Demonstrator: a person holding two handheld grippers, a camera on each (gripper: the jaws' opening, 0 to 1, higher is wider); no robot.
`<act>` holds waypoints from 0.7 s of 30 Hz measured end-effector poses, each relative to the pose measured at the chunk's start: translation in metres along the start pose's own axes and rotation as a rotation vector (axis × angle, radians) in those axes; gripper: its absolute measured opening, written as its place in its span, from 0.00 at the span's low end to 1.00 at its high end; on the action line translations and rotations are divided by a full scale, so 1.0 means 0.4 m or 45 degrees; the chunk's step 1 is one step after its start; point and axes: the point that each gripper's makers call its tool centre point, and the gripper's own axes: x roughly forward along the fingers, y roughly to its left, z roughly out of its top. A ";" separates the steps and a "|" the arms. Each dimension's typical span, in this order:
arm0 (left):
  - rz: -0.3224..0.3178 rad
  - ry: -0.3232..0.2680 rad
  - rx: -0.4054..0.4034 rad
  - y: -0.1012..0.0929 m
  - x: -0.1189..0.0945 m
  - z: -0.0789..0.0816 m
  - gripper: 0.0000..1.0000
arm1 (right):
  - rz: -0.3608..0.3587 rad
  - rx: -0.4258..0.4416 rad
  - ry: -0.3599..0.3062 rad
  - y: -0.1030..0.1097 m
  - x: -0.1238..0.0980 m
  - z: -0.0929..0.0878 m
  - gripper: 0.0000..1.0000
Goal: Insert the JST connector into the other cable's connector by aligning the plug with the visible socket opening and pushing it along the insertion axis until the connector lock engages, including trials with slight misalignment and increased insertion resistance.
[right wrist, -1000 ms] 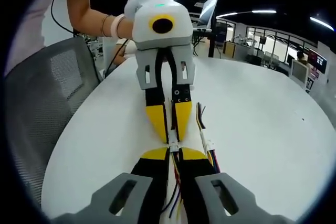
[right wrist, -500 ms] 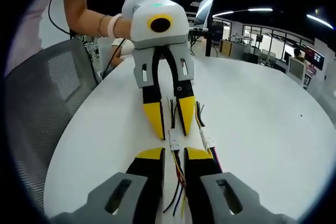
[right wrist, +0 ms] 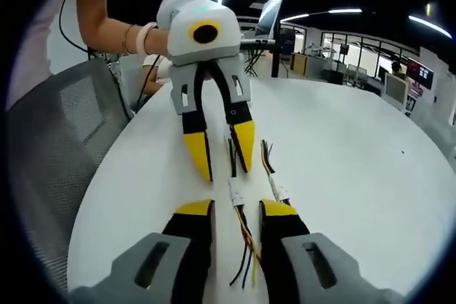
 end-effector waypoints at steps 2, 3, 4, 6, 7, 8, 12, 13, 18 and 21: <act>0.019 0.001 -0.008 0.002 -0.008 0.001 0.20 | -0.019 -0.002 0.003 -0.002 -0.006 0.003 0.26; 0.026 0.002 -0.016 0.004 -0.011 0.001 0.21 | -0.025 0.002 0.000 -0.001 -0.009 0.006 0.27; 0.035 0.004 -0.018 0.004 -0.016 0.001 0.22 | -0.030 0.005 -0.005 0.000 -0.013 0.011 0.27; 0.047 0.007 -0.023 0.004 -0.021 0.002 0.24 | -0.042 0.007 -0.009 0.001 -0.018 0.017 0.28; 0.057 0.003 -0.062 0.004 -0.024 0.003 0.28 | -0.046 0.012 -0.013 0.004 -0.023 0.022 0.29; 0.058 -0.003 -0.106 0.001 -0.026 0.003 0.32 | -0.049 0.022 -0.017 0.004 -0.025 0.025 0.30; 0.065 -0.009 -0.144 -0.009 -0.041 0.009 0.43 | -0.073 0.046 -0.039 0.006 -0.042 0.040 0.32; 0.066 -0.014 -0.148 -0.011 -0.044 0.012 0.42 | -0.081 0.055 -0.040 0.006 -0.047 0.044 0.34; 0.075 0.010 -0.157 -0.025 -0.056 0.004 0.49 | -0.124 0.073 -0.045 0.005 -0.065 0.055 0.42; 0.082 0.026 -0.152 -0.037 -0.066 -0.001 0.50 | -0.148 0.077 -0.049 0.010 -0.077 0.063 0.47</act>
